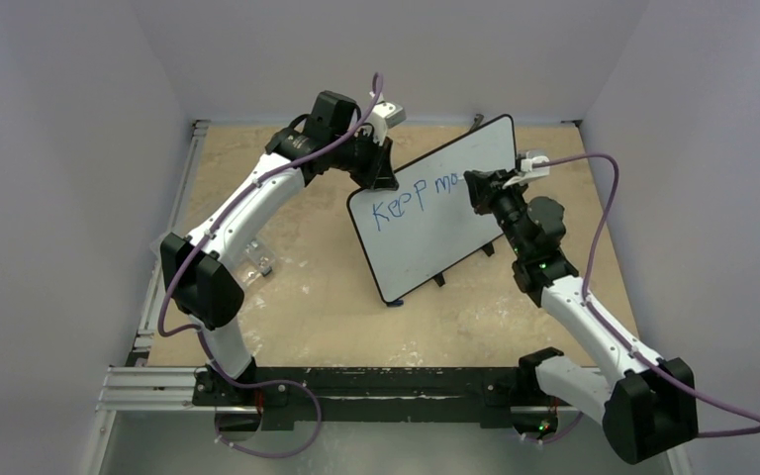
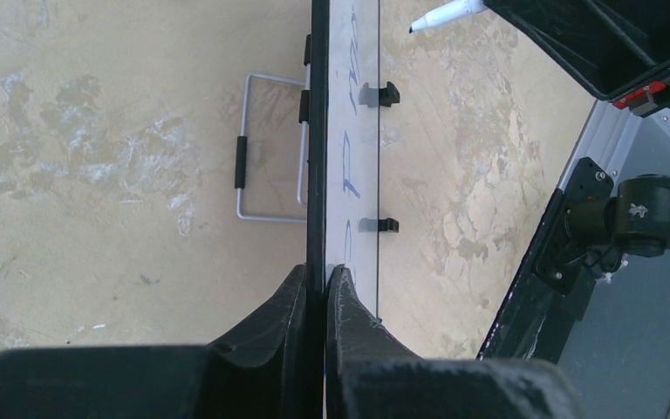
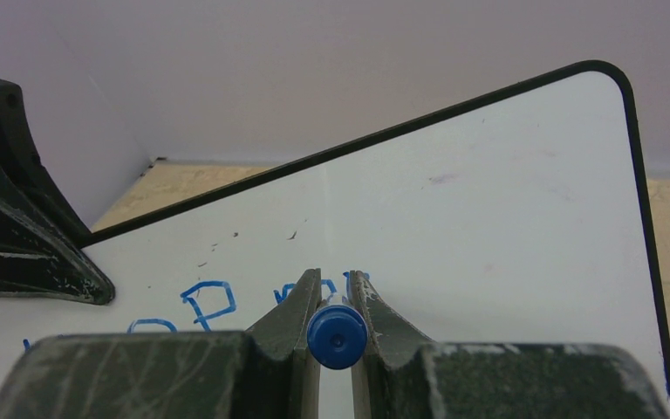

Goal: Write a sentence on the whiteboard

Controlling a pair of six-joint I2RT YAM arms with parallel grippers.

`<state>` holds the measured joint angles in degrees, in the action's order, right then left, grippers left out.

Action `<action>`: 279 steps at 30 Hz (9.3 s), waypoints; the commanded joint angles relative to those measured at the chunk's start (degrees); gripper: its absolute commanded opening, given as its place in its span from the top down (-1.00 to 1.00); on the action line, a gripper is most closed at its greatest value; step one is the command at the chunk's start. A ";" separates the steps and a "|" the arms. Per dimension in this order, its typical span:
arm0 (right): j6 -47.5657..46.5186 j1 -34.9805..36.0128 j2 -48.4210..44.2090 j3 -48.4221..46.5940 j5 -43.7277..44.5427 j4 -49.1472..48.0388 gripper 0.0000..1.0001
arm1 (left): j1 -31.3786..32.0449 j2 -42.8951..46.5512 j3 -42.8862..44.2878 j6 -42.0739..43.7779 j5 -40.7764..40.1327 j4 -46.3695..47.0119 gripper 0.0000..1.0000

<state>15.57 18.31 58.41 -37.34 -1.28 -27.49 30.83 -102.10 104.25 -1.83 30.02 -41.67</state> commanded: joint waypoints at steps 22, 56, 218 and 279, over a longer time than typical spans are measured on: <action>0.29 -1.46 7.00 -6.98 2.60 -1.80 1.00 | -0.37 1.37 -1.23 7.74 -10.96 0.02 1.00; 2.32 -3.27 10.19 -1.42 2.86 -2.04 1.00 | -0.25 1.68 -1.48 7.67 -10.71 0.32 1.00; 5.88 -5.65 14.27 -8.64 2.39 -6.68 1.00 | 0.02 2.52 -2.12 9.92 -15.95 -0.31 1.00; 2.93 -7.22 15.62 -11.48 5.64 -5.81 1.00 | 0.12 2.51 -2.03 9.49 -14.87 -0.50 1.00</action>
<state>18.52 11.51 73.41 -45.78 4.80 -31.70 31.66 -100.05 101.73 -0.99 27.03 -40.40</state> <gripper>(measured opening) 0.110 0.052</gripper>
